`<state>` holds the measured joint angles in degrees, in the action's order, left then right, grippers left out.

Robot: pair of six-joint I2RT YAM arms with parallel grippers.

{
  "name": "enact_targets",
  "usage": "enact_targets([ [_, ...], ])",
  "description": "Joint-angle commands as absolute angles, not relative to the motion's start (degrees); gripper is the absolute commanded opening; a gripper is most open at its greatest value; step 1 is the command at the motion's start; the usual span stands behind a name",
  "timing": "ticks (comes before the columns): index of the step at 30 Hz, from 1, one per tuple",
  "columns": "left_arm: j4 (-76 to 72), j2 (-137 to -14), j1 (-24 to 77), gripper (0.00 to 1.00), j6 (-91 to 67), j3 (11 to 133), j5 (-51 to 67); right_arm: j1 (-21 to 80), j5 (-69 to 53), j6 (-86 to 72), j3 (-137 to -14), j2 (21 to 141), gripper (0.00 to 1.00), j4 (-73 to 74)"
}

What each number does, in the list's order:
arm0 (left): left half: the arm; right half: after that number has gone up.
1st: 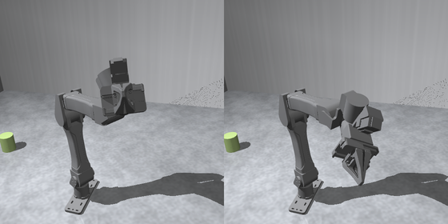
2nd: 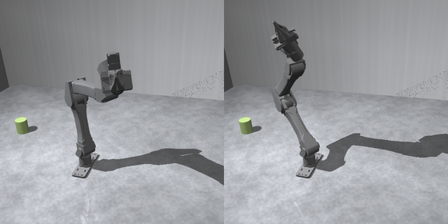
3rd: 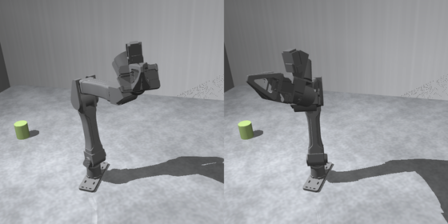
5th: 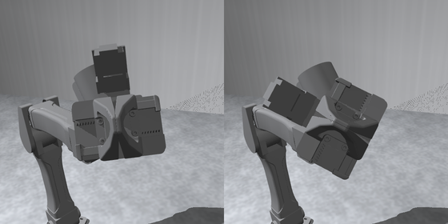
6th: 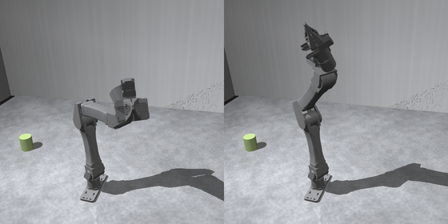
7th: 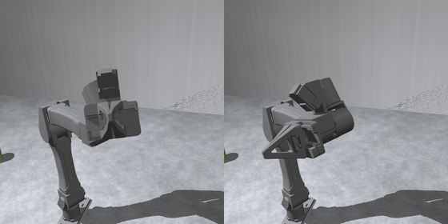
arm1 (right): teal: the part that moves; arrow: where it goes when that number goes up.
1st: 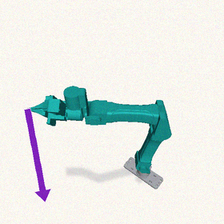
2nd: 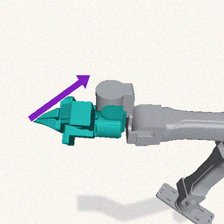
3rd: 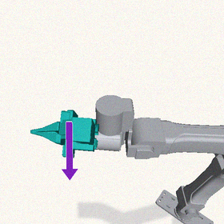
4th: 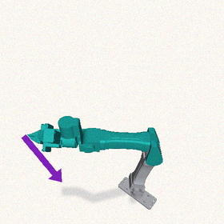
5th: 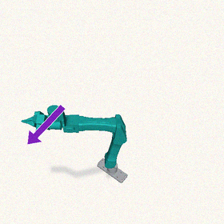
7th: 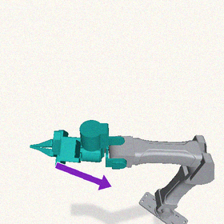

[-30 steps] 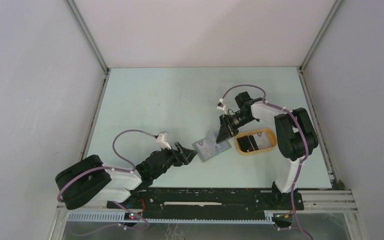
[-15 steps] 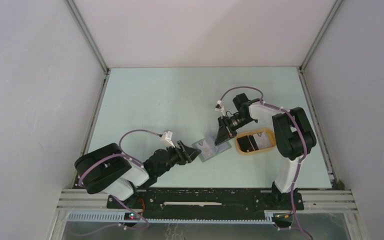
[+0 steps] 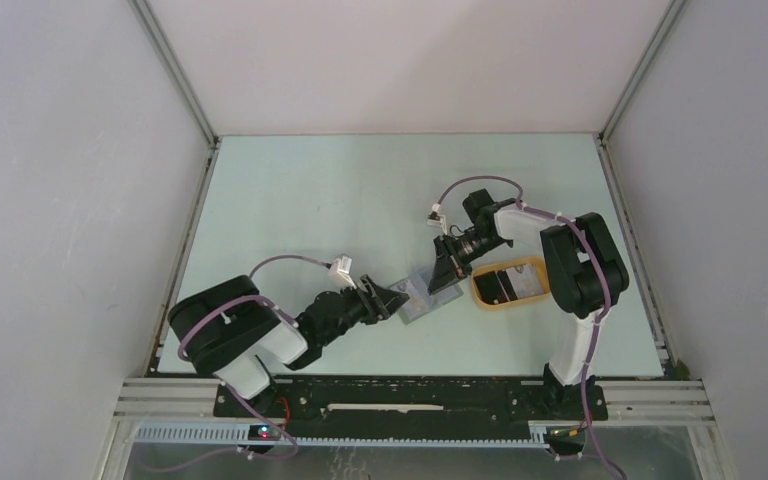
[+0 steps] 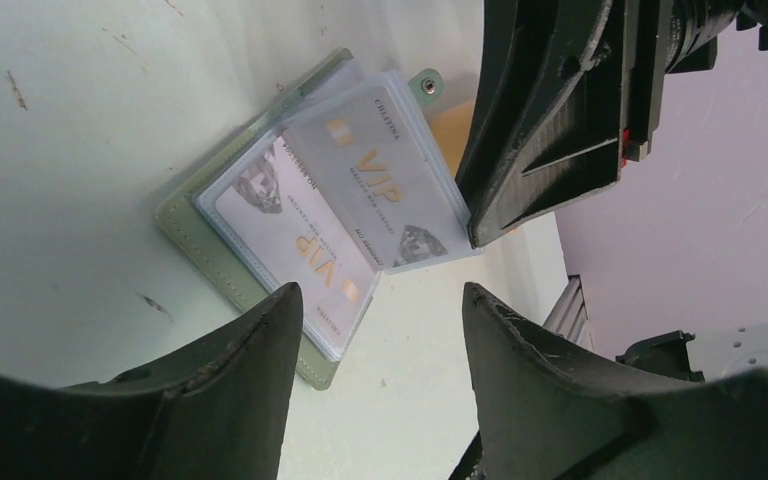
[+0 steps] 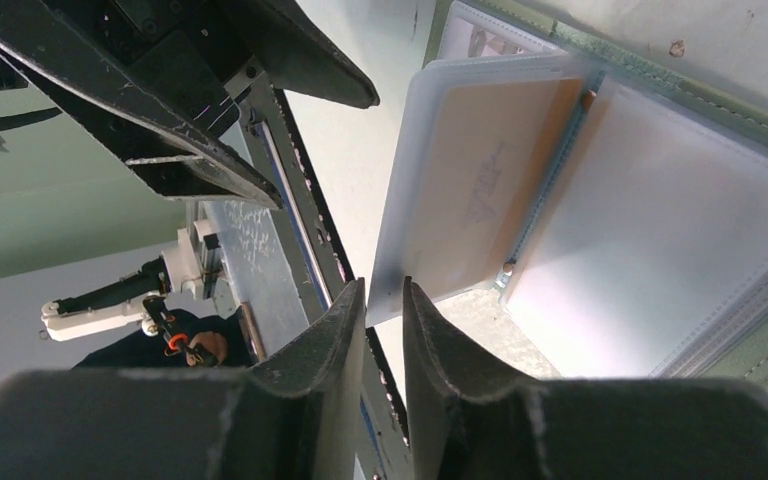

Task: Put the credit cards into the card holder
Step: Turn over the card slot in the card holder.

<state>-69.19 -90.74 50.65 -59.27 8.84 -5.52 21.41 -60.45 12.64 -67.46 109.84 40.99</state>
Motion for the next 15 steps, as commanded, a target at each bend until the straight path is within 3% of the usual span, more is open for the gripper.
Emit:
enact_targets([
  [1, -72.7, -91.9, 50.1, 0.64, -60.0, 10.9, -4.4, 21.6, -61.4, 12.3, -69.4, 109.9, 0.3, 41.4],
  [15, -75.8, -94.4, 49.7, 0.63, -61.0, 10.7, -3.5, 21.1, -61.2, 11.8, -69.3, 109.9, 0.37, 41.4],
])
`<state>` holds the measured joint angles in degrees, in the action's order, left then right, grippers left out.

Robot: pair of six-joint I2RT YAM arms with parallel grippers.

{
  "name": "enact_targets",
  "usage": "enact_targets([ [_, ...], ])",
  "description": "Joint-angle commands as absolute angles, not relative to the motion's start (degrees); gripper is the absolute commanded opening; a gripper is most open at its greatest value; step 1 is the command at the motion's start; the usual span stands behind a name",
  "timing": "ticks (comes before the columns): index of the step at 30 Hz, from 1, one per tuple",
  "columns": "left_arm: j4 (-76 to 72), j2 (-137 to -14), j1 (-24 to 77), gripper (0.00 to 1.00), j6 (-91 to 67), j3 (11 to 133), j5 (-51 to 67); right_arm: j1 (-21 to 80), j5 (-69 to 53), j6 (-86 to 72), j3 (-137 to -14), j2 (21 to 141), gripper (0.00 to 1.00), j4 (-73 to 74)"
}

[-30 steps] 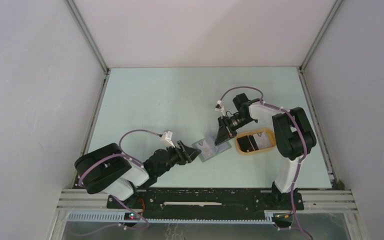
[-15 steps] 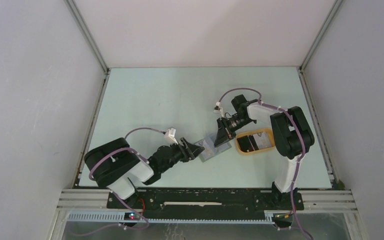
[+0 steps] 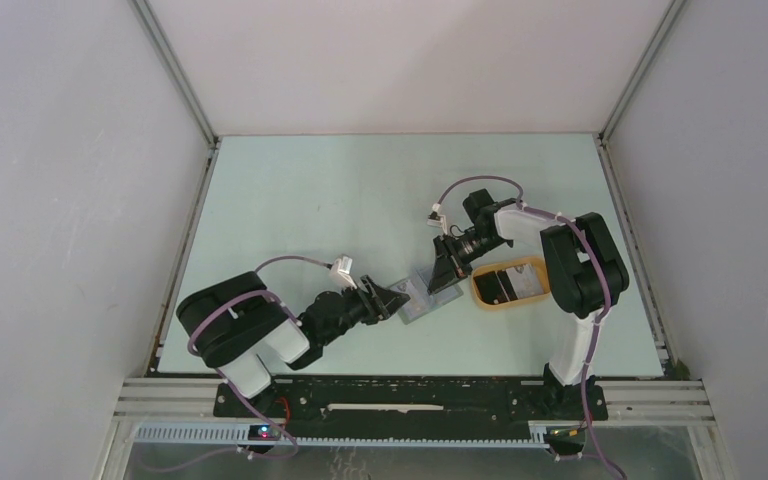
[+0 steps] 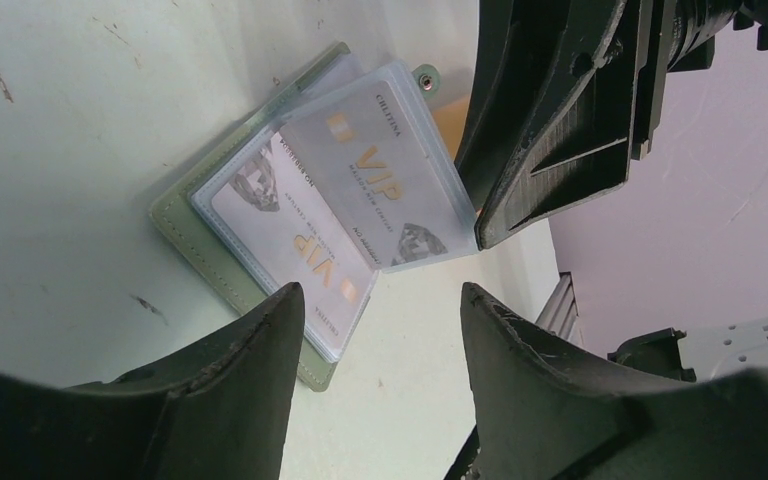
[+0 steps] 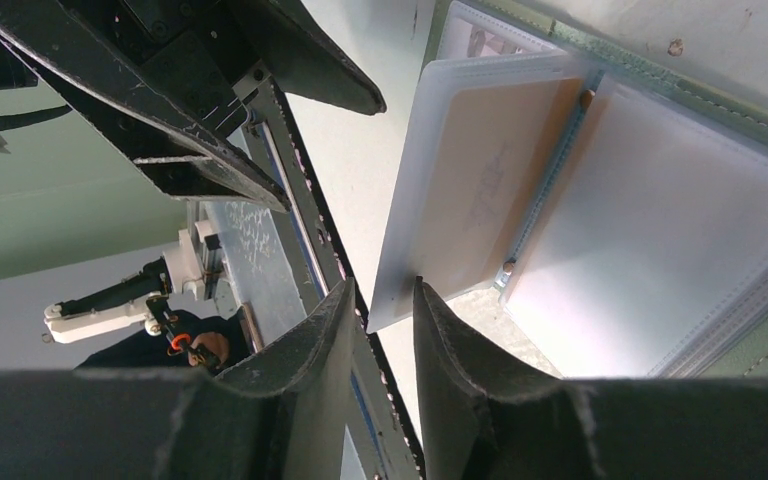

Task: Put the credit cards into the card holder
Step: Turn over the card slot in the card holder.

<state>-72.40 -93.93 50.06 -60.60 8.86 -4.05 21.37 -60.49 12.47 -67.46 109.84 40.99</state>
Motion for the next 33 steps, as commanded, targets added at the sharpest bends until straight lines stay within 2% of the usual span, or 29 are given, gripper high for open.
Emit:
enact_targets([
  [1, -75.8, -94.4, 49.7, 0.63, -61.1, 10.6, -3.5, 21.1, -61.3, 11.8, -69.3, 109.8, 0.37, 41.4],
  [12, -76.0, -94.3, 49.6, 0.63, -61.1, 10.6, -3.3, 20.3, -61.0, 11.1, -69.3, 109.7, 0.39, 41.3],
  [33, -76.1, -93.9, 49.5, 0.63, -61.0, 10.3, -3.3, 19.6, -59.8, 10.2, -69.3, 110.1, 0.33, 41.0],
])
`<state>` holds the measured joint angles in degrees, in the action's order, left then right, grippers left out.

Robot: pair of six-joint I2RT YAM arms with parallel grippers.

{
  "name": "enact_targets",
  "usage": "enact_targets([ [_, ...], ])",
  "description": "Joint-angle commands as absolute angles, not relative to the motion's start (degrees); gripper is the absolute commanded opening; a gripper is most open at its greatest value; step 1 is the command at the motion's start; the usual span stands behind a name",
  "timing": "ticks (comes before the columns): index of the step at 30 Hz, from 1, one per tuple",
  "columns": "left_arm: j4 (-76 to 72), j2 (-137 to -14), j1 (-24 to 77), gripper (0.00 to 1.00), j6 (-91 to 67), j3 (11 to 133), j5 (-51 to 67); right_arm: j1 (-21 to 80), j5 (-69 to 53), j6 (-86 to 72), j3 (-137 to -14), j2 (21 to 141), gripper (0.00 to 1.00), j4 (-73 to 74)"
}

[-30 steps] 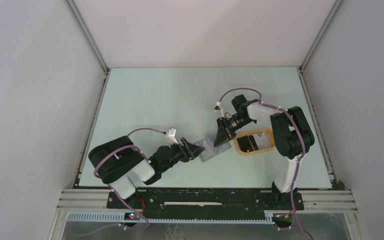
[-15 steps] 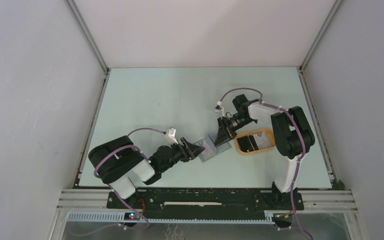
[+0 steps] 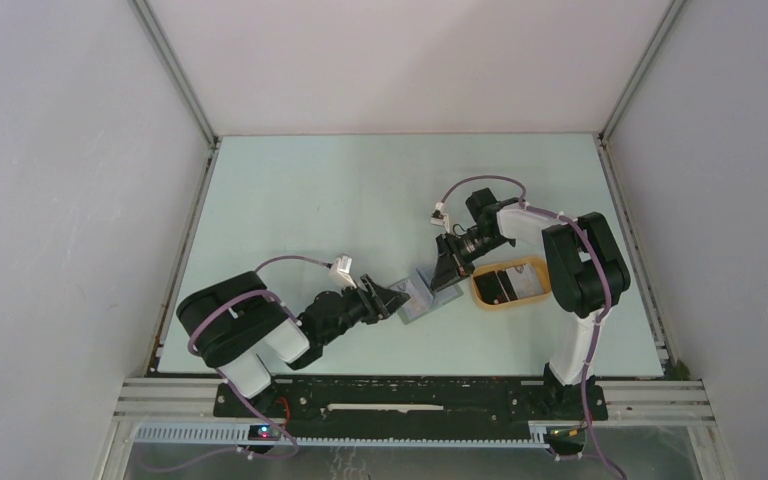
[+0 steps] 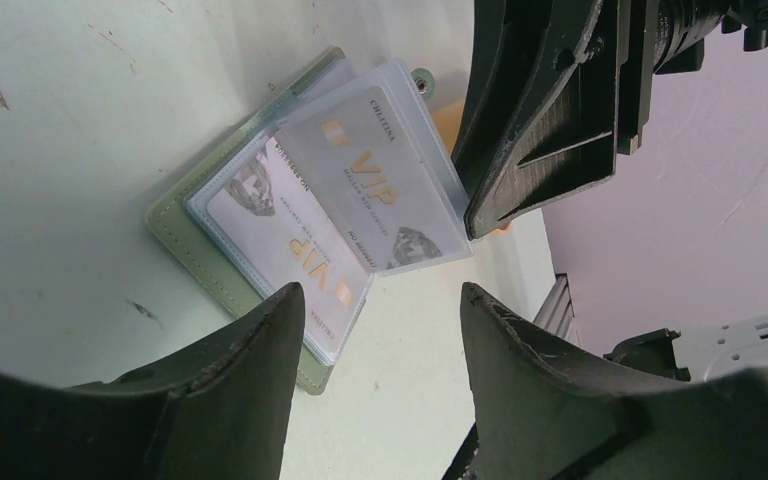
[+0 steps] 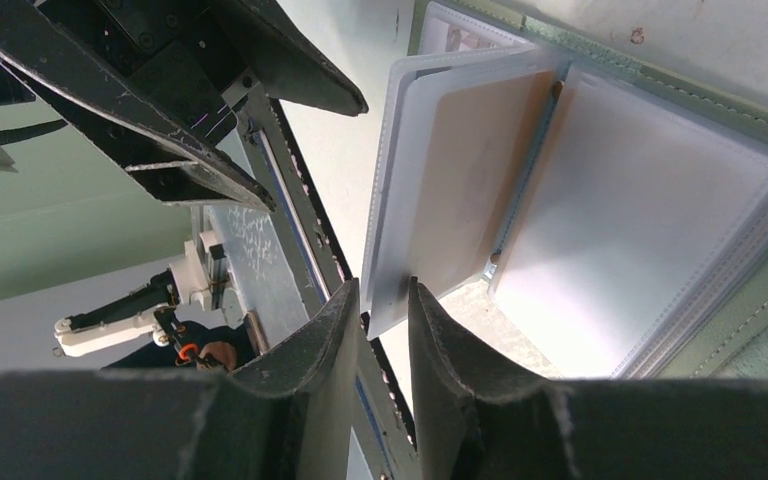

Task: Put the credit cards into the card holder
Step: Turn over the card slot in the card holder.

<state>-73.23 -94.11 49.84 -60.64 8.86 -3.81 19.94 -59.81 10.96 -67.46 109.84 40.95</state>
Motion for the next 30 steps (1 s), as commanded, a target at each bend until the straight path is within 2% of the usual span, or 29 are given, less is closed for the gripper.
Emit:
enact_targets([
  [1, -76.1, -93.9, 49.5, 0.63, -61.0, 10.3, -3.3, 19.6, -59.8, 10.3, -69.4, 110.1, 0.33, 40.9],
  [17, -76.2, -93.7, 49.5, 0.63, -61.0, 10.1, -3.2, 19.3, -58.5, 10.0, -69.4, 110.3, 0.32, 40.8],
  [30, -76.1, -93.7, 49.4, 0.63, -60.9, 10.1, -3.2, 23.0, -56.7, 11.3, -69.4, 109.9, 0.37, 40.7],
])
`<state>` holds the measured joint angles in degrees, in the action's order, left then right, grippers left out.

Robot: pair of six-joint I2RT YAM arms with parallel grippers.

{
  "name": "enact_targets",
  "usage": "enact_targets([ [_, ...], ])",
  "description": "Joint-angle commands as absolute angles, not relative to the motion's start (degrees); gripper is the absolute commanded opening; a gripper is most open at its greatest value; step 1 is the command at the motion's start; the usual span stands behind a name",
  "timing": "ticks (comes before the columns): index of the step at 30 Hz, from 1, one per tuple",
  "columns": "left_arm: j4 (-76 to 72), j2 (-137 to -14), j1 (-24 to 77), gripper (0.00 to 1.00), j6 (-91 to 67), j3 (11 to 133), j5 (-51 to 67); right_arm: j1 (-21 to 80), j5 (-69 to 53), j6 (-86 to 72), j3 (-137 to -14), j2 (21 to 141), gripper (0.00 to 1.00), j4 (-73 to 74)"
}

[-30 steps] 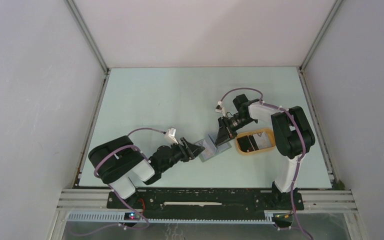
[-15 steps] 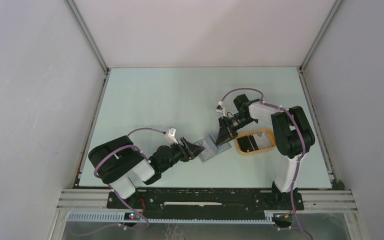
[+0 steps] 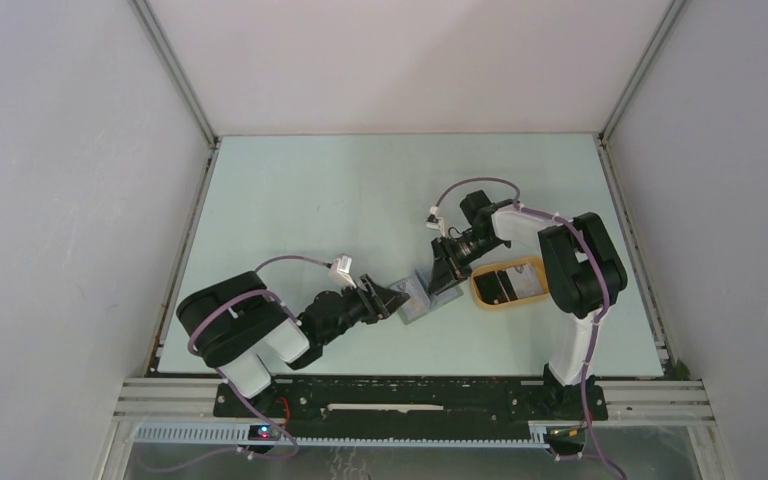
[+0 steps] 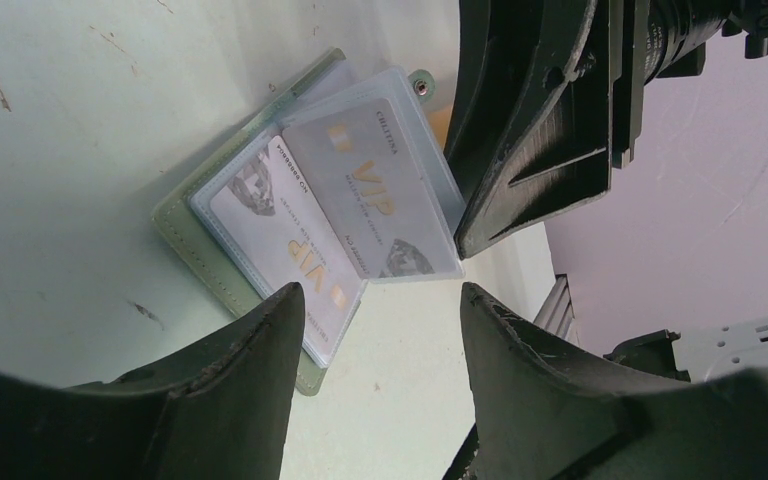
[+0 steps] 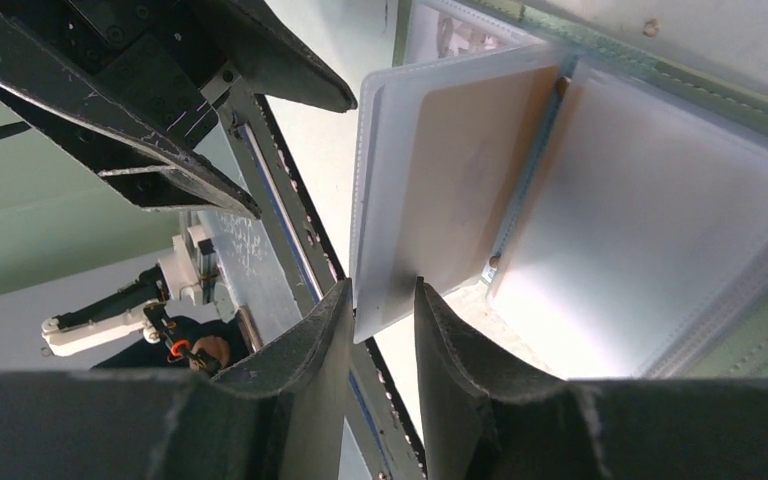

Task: Put the credit cards into the card holder
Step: Turn over the card slot in the card holder.

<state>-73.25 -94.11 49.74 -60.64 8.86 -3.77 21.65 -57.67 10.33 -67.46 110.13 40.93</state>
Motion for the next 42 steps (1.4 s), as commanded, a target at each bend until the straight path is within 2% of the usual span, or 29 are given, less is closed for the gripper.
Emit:
enact_targets([
  [1, -76.1, -93.7, 49.4, 0.63, -61.0, 10.1, -3.1, 23.1, -56.6, 11.3, -69.3, 109.8, 0.38, 40.7],
  [9, -76.2, -93.8, 49.3, 0.63, -61.0, 10.1, -2.9, 23.0, -56.3, 11.3, -69.3, 109.9, 0.39, 40.6],
  [18, -76.8, -93.9, 49.3, 0.63, -61.0, 9.7, -3.1, 22.0, -53.3, 10.8, -69.4, 109.4, 0.35, 40.3],
  [26, -77.3, -94.0, 48.8, 0.63, -60.8, 10.3, -1.9, 20.8, -44.7, 11.8, -69.4, 106.5, 0.35, 40.2],
  [32, -77.1, -94.6, 47.8, 0.58, -60.3, 11.7, -0.4, 19.4, -40.0, 13.3, -69.4, 103.8, 0.37, 40.5],
  [38, -76.2, -92.4, 46.6, 0.56, -58.1, 10.9, 1.5, 17.3, -35.7, 16.7, -69.4, 97.0, 0.39, 41.3],
  [42, -67.2, -84.9, 46.2, 0.56, -52.8, 10.9, 1.1, 15.8, -35.0, 20.1, -68.1, 88.0, 0.39, 40.8],
])
